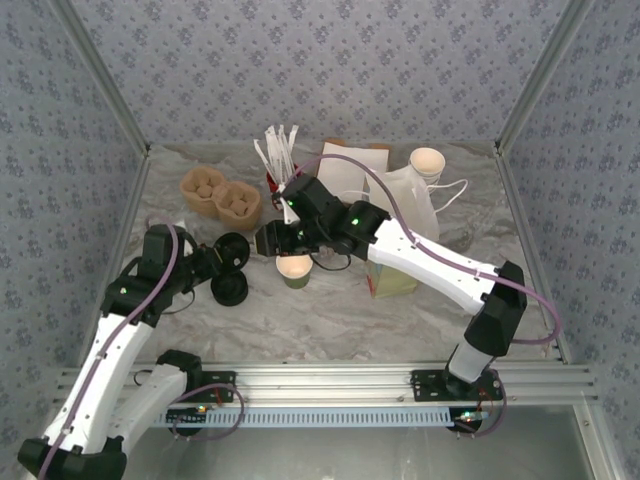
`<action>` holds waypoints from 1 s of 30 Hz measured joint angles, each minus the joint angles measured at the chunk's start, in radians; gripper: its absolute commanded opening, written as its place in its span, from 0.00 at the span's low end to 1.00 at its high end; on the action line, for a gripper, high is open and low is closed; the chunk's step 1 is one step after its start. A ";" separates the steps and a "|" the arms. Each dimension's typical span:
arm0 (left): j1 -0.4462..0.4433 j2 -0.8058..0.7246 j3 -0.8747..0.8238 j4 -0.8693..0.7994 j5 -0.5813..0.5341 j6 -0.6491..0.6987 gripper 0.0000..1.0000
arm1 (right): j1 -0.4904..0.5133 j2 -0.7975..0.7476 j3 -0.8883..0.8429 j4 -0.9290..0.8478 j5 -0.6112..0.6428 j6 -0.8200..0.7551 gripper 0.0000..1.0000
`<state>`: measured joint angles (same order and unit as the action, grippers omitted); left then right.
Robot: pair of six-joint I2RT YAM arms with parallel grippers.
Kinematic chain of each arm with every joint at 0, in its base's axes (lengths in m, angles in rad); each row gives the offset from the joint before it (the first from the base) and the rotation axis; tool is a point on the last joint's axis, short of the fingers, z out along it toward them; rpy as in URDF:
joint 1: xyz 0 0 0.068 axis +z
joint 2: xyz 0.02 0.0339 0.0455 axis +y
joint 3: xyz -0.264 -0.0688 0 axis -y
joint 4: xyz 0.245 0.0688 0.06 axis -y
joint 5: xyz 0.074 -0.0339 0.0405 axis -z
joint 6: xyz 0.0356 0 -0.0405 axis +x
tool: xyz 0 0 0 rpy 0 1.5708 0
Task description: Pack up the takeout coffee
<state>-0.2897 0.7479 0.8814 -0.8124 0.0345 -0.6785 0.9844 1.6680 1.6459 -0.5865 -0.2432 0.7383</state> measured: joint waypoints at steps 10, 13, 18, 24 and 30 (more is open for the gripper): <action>-0.034 0.013 0.042 -0.012 0.026 -0.004 0.14 | 0.003 0.014 0.018 0.027 -0.029 0.015 0.45; -0.041 0.013 0.048 -0.023 0.029 -0.004 0.14 | 0.003 0.024 0.018 0.040 -0.038 0.020 0.45; -0.047 0.013 0.066 -0.027 0.029 -0.004 0.14 | 0.003 0.036 0.018 0.045 -0.042 0.026 0.45; -0.056 0.013 0.069 -0.027 0.033 -0.014 0.14 | 0.003 0.038 0.018 0.045 -0.042 0.029 0.45; -0.060 0.013 0.070 -0.026 0.033 -0.018 0.14 | 0.003 0.040 0.018 0.052 -0.046 0.034 0.45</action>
<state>-0.3500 0.7609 0.9512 -0.8387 0.0677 -0.6968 0.9871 1.7077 1.6634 -0.5343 -0.2890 0.7719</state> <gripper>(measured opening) 0.139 0.451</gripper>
